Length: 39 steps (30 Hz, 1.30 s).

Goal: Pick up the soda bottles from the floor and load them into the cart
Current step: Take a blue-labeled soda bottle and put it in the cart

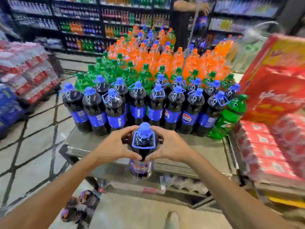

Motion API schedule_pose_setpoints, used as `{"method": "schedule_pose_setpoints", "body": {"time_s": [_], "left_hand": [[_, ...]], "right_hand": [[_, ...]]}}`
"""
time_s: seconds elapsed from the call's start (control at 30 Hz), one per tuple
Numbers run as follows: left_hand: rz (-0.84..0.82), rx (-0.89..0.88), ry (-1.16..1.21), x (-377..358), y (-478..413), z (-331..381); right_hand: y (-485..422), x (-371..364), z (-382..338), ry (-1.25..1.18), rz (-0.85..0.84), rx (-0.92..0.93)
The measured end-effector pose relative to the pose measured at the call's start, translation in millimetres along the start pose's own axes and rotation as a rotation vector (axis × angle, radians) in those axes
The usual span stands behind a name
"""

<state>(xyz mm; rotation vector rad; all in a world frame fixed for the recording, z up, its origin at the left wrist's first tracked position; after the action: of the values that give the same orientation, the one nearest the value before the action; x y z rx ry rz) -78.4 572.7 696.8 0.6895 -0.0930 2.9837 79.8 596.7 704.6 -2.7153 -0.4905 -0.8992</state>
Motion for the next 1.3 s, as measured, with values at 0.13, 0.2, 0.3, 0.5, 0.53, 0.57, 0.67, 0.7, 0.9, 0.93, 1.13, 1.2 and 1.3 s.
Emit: {"method": "schedule_pose_setpoints", "body": {"time_s": [0.13, 0.2, 0.3, 0.5, 0.53, 0.57, 0.67, 0.7, 0.9, 0.93, 1.13, 1.2, 1.3], "left_hand": [[-0.182, -0.122, 0.009, -58.7, -26.3, 54.7], [-0.263, -0.173, 0.021, -95.1, -35.5, 83.2], [-0.387, -0.234, 0.041, -157.2, -43.0, 123.0], [-0.607, -0.341, 0.077, -292.6, -42.2, 198.7], [-0.634, -0.361, 0.087, -313.4, -39.8, 212.0], [-0.662, -0.386, 0.099, -333.8, -36.6, 225.7], [-0.728, -0.463, 0.105, -391.7, -25.7, 264.5], [-0.748, -0.478, 0.106, -410.0, -20.4, 275.5], [-0.923, -0.559, 0.12, -519.1, 18.5, 335.7], [-0.961, -0.57, 0.125, -537.1, 25.7, 344.7], [-1.201, -0.629, 0.132, -651.0, 71.7, 393.4], [-1.274, -0.65, 0.138, -688.1, 85.9, 409.3], [-1.378, -0.702, 0.135, -737.7, 109.0, 432.9]], "right_hand": [[41.4, 66.0, 27.8, -0.01, 0.196, -0.11], [67.9, 103.3, 41.5, -0.007, 0.293, -0.151], [114.7, 159.0, 59.4, -0.001, 0.422, -0.203], [213.4, 257.3, 105.4, 0.065, 0.629, -0.328], [230.1, 273.0, 111.9, 0.07, 0.663, -0.345], [247.2, 288.3, 117.4, 0.072, 0.698, -0.355], [297.9, 328.6, 133.6, 0.075, 0.783, -0.384], [314.5, 339.9, 137.8, 0.08, 0.8, -0.393], [416.3, 401.8, 173.7, 0.103, 0.946, -0.495], [433.3, 410.3, 180.6, 0.102, 0.975, -0.514], [535.6, 451.5, 215.5, 0.107, 1.159, -0.654], [567.6, 464.7, 224.8, 0.121, 1.22, -0.704], [610.2, 483.7, 233.6, 0.156, 1.301, -0.759]]}}
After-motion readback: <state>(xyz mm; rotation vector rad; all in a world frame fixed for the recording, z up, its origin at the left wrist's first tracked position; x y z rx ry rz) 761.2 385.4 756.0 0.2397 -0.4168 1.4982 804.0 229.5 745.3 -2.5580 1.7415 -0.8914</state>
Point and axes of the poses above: each hand's wrist, its own y-axis away from the middle knuckle, its own x-axis out of the back of the hand, z = x × y, the point moved 10 cm from there along -y, towards the middle knuckle, and after that the axes turned 11 degrees about z, right-handed, at the moved point
